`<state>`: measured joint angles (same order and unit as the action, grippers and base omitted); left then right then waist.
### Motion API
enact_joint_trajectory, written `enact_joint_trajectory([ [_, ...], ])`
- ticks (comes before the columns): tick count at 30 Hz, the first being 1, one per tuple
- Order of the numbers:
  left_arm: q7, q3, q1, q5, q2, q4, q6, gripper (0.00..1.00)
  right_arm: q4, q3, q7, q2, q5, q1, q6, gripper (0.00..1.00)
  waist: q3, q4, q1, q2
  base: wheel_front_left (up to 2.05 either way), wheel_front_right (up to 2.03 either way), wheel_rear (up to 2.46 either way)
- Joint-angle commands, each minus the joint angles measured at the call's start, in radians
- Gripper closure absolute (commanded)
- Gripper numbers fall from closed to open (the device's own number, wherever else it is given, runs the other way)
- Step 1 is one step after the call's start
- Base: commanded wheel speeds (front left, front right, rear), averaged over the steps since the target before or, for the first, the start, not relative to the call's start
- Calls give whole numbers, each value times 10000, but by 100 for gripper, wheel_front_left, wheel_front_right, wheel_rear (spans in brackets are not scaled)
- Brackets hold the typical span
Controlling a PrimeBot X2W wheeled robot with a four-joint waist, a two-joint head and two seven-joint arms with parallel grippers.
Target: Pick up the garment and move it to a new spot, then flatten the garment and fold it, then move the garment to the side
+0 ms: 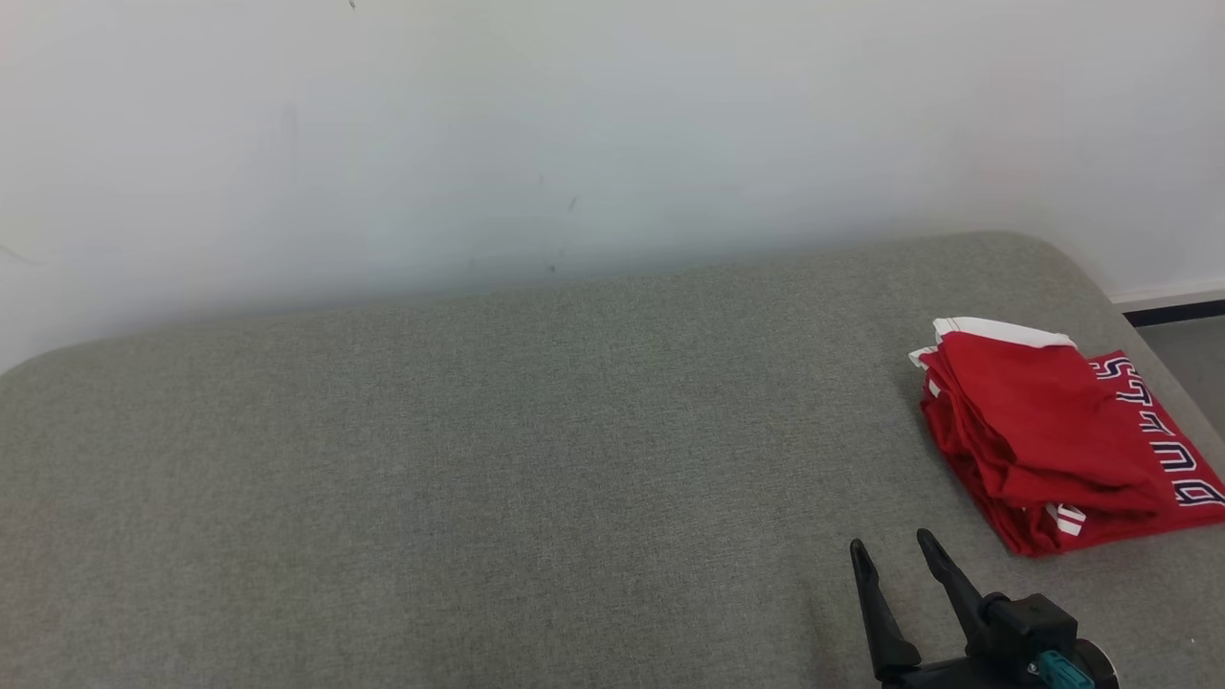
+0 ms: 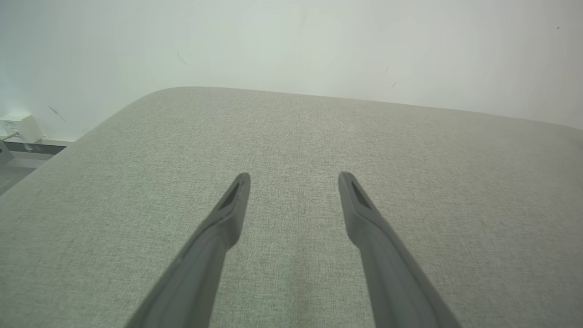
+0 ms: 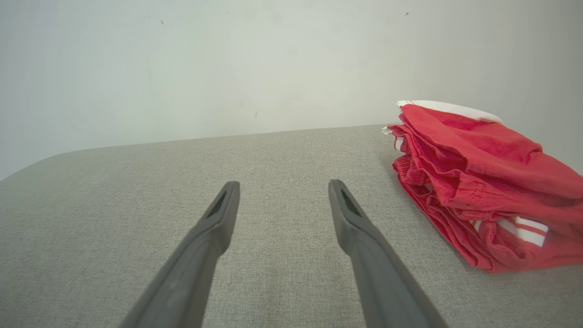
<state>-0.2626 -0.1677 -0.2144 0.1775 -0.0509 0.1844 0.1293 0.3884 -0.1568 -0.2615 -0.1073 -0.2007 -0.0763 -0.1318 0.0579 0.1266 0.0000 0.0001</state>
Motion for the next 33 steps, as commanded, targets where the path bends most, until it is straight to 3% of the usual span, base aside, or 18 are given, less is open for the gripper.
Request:
enact_joint_trajectory([
  [1, -25, -33, 107, 42, 11, -17, 5, 0, -33, -8, -42, 29, 3, 103, 28, 0, -2, -3, 0, -1, 0, 0, 0],
  [3, -25, -41, 120, 49, 11, 5, 5, 0, -55, -25, -43, 34, -10, 93, 28, 0, -12, -5, 0, -1, 0, 0, 0],
  [4, 4, -17, 22, 11, 2, 24, 0, 100, -12, -13, 2, 8, -9, 4, 0, 100, -10, -5, 0, -1, 0, 0, 0],
  [8, 63, 20, -65, 37, 80, 372, 0, 100, 318, -27, 77, 17, -39, 247, 0, 100, -11, -6, 0, -1, 0, 0, 0],
  [33, 1221, 182, 992, 4515, 48, 433, 5, 100, -253, 841, 1229, 190, -4440, 34, 4, 100, -131, -258, 0, -1, 0, 0, 0],
])
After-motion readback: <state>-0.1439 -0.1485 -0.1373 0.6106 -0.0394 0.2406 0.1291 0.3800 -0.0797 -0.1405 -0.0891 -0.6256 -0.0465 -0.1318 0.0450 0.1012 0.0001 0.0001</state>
